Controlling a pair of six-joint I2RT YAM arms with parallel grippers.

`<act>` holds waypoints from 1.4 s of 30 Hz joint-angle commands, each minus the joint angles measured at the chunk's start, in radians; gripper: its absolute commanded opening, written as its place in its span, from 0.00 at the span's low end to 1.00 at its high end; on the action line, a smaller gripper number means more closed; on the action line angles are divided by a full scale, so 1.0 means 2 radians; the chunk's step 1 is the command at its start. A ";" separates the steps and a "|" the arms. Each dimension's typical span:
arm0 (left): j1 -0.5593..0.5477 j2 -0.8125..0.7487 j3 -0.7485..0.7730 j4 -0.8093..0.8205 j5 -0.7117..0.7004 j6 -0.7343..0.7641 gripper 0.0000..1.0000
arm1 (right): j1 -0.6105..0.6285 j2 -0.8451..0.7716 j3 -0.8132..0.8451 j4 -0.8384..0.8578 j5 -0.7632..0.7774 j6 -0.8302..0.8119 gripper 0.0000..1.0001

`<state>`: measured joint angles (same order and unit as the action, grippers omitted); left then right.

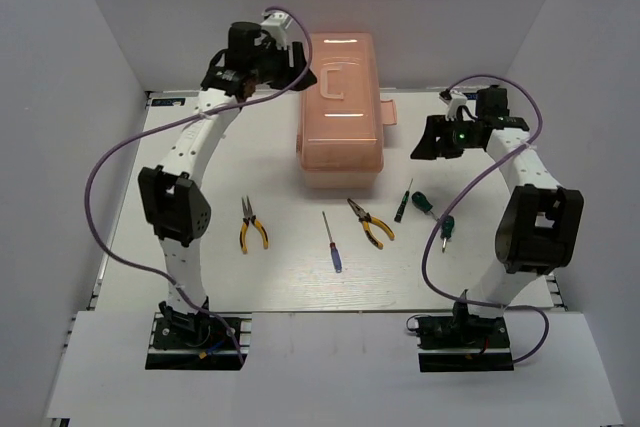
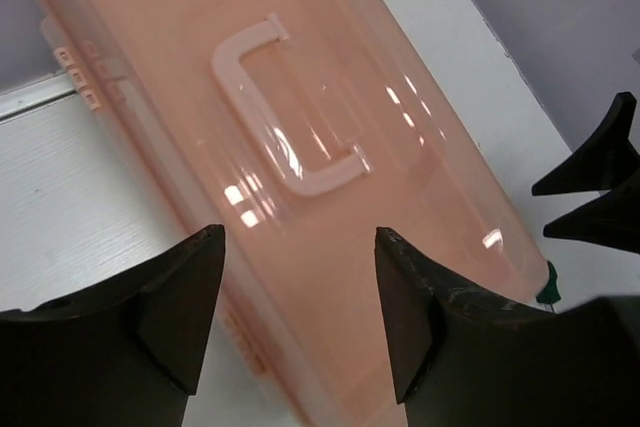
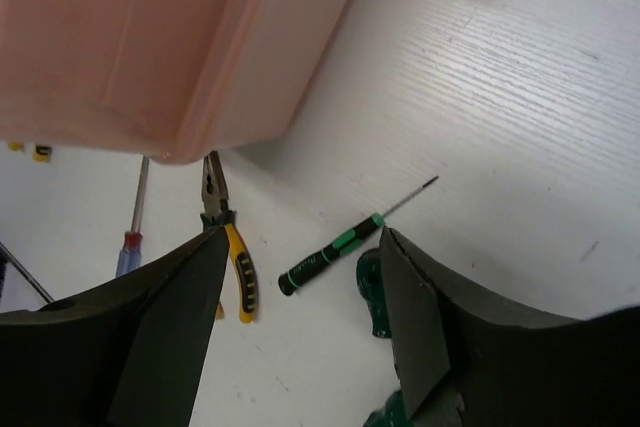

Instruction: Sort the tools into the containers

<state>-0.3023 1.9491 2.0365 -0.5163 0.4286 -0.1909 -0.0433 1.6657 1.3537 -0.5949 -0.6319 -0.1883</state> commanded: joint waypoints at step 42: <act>-0.024 -0.139 -0.326 0.210 -0.044 -0.079 0.82 | 0.271 0.266 0.430 0.228 0.274 0.220 0.60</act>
<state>-0.3470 1.6878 1.3849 -0.1299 0.2985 -0.3653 0.4847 2.2406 2.2101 -0.1368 -0.2359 0.2886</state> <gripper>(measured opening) 0.814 0.610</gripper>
